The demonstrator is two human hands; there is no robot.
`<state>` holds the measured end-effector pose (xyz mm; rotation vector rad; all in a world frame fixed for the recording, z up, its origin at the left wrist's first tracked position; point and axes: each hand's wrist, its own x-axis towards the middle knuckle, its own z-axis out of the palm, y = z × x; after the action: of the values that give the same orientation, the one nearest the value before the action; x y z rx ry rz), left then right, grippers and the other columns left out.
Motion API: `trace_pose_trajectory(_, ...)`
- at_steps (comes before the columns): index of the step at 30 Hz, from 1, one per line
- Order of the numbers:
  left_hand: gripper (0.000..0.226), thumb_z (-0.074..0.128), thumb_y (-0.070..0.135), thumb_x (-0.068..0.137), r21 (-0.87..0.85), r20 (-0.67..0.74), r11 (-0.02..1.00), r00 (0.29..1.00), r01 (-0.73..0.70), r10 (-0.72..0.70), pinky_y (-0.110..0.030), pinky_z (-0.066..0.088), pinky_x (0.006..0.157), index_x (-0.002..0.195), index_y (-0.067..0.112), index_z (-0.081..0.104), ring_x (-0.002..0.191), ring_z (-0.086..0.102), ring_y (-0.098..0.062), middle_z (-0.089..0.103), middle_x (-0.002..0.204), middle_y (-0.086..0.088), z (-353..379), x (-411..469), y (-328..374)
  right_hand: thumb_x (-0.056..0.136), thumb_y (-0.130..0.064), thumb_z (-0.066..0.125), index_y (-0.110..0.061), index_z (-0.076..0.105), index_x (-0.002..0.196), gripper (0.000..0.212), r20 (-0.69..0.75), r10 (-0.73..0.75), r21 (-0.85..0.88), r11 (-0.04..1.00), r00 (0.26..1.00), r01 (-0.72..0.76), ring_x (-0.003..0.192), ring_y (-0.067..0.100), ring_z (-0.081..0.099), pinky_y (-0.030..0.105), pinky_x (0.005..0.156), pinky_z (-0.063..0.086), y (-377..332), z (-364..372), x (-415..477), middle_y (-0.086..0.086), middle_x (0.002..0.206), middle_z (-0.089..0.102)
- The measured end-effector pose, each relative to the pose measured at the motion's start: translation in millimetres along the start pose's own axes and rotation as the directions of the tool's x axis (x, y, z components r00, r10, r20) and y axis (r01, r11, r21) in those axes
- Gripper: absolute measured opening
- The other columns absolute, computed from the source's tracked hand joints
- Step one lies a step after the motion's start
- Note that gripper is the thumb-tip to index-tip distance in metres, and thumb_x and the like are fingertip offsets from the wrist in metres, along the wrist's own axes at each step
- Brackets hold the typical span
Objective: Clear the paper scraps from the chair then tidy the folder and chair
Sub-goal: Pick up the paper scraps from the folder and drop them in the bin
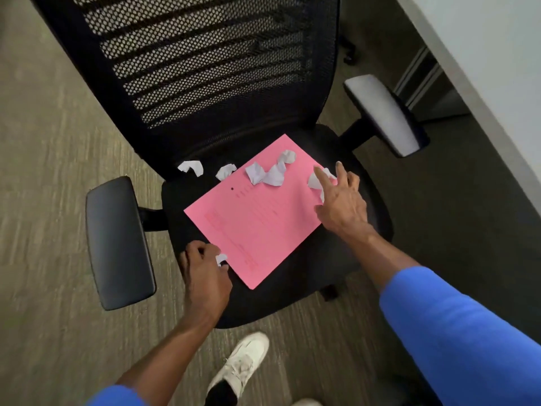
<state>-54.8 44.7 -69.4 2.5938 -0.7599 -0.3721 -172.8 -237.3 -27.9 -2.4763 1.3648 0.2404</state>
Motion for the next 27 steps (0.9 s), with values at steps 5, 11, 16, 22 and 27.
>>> trace_pose_trajectory(5,0.017,0.071,-0.007,0.088,-0.074,-0.026,0.997,0.999,-0.038,0.036,-0.045,0.056,0.080,0.089,0.009,0.071,0.095,0.057,-0.027,0.056,0.107,-0.006,-1,8,-10,0.086,-0.003,0.072,-0.045,0.036,0.154,0.088,0.086,-0.092,-0.112,0.989,0.992,0.101,0.144,0.037,0.028,0.048,0.090,0.057,-2,12,14,0.005,0.166,0.023)
trace_pose_trajectory(11,0.013,0.072,-0.004,0.089,-0.168,-0.065,0.983,0.996,-0.078,0.067,-0.044,0.057,0.079,0.094,0.008,0.073,0.093,0.063,-0.029,0.061,0.101,-0.005,-11,15,-8,0.096,0.001,0.061,-0.023,0.061,0.135,0.046,-0.022,-0.131,-0.091,0.988,0.991,0.128,0.117,0.033,0.043,0.040,0.071,0.050,-2,25,7,0.008,0.134,0.049)
trace_pose_trajectory(16,0.011,0.074,-0.001,0.089,-0.208,-0.088,0.964,0.985,-0.167,0.151,-0.034,0.052,0.078,0.095,0.008,0.073,0.092,0.063,-0.024,0.062,0.101,-0.002,-14,5,11,0.092,0.007,0.058,-0.014,0.068,0.125,0.041,-0.115,-0.113,-0.016,0.994,0.987,0.112,0.101,0.032,0.055,0.041,0.073,0.051,6,33,-13,0.010,0.111,0.059)
trace_pose_trajectory(22,0.013,0.072,0.003,0.089,-0.299,0.022,0.918,0.960,-0.261,0.281,-0.038,0.056,0.074,0.093,0.016,0.071,0.089,0.063,-0.018,0.063,0.096,0.005,1,-22,47,0.086,0.006,0.066,-0.020,0.077,0.108,0.036,-0.267,0.058,0.230,0.973,0.962,0.005,0.087,0.029,0.064,0.031,0.068,0.043,33,54,-74,0.002,0.096,0.060)
trace_pose_trajectory(27,0.018,0.073,0.006,0.085,-0.400,0.179,0.883,0.924,-0.244,0.337,-0.040,0.057,0.077,0.088,0.023,0.071,0.085,0.067,-0.013,0.067,0.089,0.011,33,-56,85,0.077,-0.001,0.079,-0.028,0.081,0.096,0.033,-0.238,0.270,0.527,0.843,0.933,-0.109,0.076,0.016,0.068,0.018,0.070,0.044,74,82,-149,-0.005,0.090,0.070)
